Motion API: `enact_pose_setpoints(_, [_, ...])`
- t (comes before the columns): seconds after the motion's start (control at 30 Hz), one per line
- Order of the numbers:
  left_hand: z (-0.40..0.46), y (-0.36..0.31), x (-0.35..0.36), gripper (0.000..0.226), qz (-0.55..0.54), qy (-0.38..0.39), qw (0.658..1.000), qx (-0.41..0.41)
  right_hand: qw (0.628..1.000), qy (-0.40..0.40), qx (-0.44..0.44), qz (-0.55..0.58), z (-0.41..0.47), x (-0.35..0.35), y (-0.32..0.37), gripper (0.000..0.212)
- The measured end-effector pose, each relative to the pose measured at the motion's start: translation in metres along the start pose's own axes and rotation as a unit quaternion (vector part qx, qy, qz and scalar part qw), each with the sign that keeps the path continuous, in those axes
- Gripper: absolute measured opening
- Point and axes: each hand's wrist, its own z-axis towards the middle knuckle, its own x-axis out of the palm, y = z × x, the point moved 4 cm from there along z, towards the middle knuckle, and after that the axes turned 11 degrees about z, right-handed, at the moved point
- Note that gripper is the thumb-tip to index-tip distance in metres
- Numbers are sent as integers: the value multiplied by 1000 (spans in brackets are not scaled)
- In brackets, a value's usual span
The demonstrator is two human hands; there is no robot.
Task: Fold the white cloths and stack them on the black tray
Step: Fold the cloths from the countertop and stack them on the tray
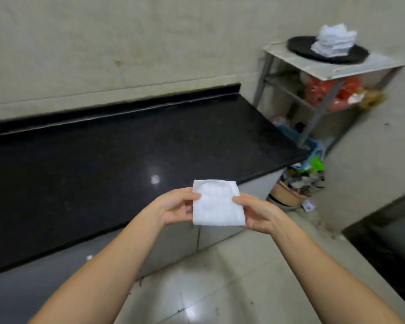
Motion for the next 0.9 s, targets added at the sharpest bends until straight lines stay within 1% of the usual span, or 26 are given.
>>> enact_pose_setpoints(0.07, [43, -11, 64, 22, 37, 13, 999, -17, 998, -39, -44, -2, -23, -68, 39, 26])
enact_pose_setpoints(0.13, [77, -26, 121, 18, 72, 20, 997, -18, 996, -50, -71, -3, -42, -121, 75, 15])
enact_pose_setpoints(0.23, [119, -54, 186, 18, 103, 27, 994, -8, 992, -78, -102, 6, -59, -178, 125, 14])
enact_pose_setpoints(0.33, [157, -87, 228, 18, 132, 34, 991, 2, 987, -92, -130, 19, -60, -215, 173, 15])
enact_pose_setpoints(0.4, [182, -113, 247, 18, 150, 35, 988, 17, 985, -92, -147, 26, -52, -233, 208, 14])
enact_pose_setpoints(0.53, [243, -177, 271, 14, 158, 42, 985, 58, 981, -70, -182, 0, -19, -258, 291, 8])
enact_pose_setpoints(0.63, [294, -235, 285, 12, 175, 47, 980, 87, 975, -65, -212, -9, 12, -272, 362, 9])
enact_pose_setpoints(0.77, [352, -320, 310, 12, 180, 48, 975, 122, 971, -57, -231, -22, 49, -285, 461, 10])
enact_pose_setpoints(0.83, [376, -360, 324, 16, 178, 43, 973, 142, 966, -54, -252, -24, 62, -290, 510, 11])
enact_pose_setpoints(0.9, [397, -395, 337, 13, 174, 34, 971, 162, 959, -50, -279, -23, 73, -295, 554, 12])
